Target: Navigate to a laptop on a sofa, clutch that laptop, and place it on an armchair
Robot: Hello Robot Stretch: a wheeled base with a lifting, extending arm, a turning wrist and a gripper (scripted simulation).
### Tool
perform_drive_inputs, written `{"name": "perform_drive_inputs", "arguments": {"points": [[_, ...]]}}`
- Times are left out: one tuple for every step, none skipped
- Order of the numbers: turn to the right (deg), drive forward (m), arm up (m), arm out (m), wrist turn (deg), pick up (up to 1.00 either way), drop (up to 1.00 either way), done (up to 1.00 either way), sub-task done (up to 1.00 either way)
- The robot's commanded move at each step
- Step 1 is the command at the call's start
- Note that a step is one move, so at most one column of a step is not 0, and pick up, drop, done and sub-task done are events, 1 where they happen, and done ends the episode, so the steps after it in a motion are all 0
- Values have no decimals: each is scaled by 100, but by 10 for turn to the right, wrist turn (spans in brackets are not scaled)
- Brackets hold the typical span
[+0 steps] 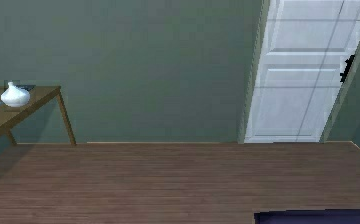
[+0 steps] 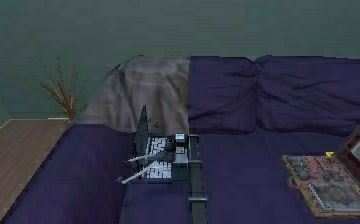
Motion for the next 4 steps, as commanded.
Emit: {"name": "perform_drive_inputs", "arguments": {"points": [[0,0,0,0,450,0,0,0,0],[0,0,0,0,330,0,0,0,0],[0,0,-30,0,0,0,0,0,0],[0,0,0,0,0,100,0,0,0]]}}
